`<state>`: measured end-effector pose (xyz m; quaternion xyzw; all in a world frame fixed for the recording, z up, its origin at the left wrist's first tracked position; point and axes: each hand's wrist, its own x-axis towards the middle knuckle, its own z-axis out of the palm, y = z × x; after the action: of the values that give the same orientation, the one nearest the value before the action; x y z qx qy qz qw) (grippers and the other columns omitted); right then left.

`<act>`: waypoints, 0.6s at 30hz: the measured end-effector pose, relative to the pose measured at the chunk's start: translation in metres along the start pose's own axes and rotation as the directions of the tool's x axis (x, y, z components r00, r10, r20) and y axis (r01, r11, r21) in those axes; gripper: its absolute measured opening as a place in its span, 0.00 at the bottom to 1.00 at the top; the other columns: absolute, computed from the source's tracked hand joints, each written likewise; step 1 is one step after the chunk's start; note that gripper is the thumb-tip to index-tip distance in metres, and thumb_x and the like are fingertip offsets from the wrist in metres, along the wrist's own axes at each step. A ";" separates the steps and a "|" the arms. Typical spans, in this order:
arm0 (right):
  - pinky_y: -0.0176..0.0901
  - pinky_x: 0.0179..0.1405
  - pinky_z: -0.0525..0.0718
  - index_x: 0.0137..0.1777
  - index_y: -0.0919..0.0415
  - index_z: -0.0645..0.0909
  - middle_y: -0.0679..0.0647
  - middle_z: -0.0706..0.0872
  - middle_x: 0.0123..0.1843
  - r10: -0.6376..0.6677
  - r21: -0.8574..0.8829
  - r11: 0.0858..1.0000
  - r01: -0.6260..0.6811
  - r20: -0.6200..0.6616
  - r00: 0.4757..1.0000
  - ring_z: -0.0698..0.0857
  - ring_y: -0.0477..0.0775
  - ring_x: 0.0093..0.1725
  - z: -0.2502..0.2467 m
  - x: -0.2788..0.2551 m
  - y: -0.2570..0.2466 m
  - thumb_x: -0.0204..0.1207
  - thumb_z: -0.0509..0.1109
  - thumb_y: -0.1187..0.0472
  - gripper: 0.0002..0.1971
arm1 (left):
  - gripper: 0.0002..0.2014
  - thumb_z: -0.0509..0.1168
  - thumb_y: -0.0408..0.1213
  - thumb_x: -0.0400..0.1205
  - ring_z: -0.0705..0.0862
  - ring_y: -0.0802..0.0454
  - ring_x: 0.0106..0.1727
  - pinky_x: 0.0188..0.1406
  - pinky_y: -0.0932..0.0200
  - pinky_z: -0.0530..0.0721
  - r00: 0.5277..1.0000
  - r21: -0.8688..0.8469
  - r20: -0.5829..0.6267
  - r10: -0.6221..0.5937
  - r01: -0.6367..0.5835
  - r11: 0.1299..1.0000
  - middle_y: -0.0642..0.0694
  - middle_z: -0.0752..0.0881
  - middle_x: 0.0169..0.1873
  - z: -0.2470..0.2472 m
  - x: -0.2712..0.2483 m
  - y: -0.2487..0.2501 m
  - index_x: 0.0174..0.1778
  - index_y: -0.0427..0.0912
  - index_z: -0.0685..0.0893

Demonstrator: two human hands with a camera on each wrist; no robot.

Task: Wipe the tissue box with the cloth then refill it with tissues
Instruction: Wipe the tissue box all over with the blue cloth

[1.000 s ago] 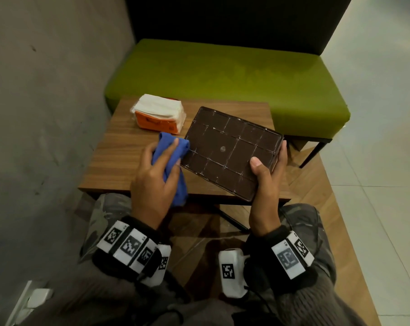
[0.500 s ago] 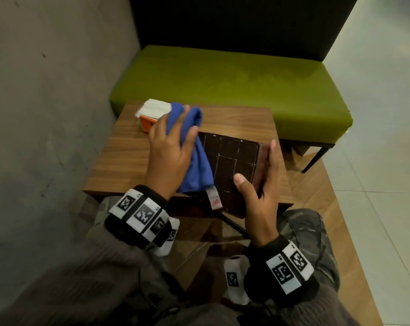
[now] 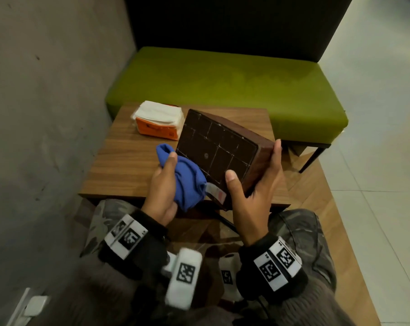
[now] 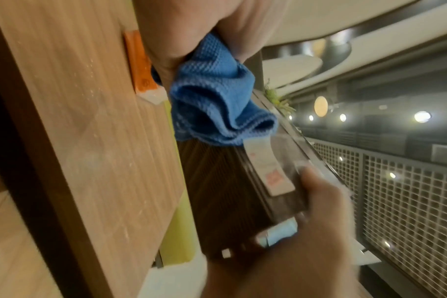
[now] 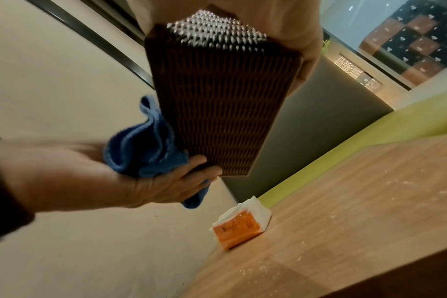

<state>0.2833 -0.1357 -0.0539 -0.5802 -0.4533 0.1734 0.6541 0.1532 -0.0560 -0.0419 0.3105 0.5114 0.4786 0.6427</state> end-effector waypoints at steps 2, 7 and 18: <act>0.08 0.60 0.60 0.85 0.62 0.48 0.32 0.56 0.68 -0.022 -0.011 1.000 0.023 0.057 0.998 0.58 0.08 0.64 -0.007 0.001 0.000 0.73 0.73 0.57 0.47 | 0.12 0.58 0.45 0.85 0.87 0.50 0.44 0.42 0.57 0.86 0.997 0.042 0.007 0.079 -0.079 0.996 0.42 0.86 0.47 -0.006 0.012 0.010 0.58 0.44 0.79; 0.10 0.63 0.60 0.85 0.63 0.52 0.33 0.58 0.68 -0.068 -0.060 0.995 0.078 0.157 0.985 0.60 0.11 0.66 -0.017 0.002 0.000 0.70 0.69 0.47 0.46 | 0.19 0.59 0.39 0.85 0.78 0.69 0.62 0.57 0.76 0.75 0.833 0.371 0.291 0.471 -0.552 0.747 0.50 0.81 0.64 -0.010 0.023 0.025 0.73 0.44 0.72; 0.51 0.72 0.75 0.81 0.45 0.63 0.50 0.72 0.72 0.010 -0.041 0.999 0.001 0.245 0.969 0.74 0.48 0.72 -0.011 0.006 0.013 0.67 0.71 0.49 0.40 | 0.19 0.62 0.38 0.81 0.65 0.40 0.78 0.78 0.36 0.58 0.118 0.249 0.864 0.490 -0.945 -0.212 0.36 0.75 0.71 0.020 -0.029 0.021 0.70 0.44 0.77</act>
<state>0.2991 -0.1342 -0.0626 -0.5687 -0.5329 0.2359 0.5805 0.1655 -0.0738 -0.0074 0.9152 0.1755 0.3589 0.0531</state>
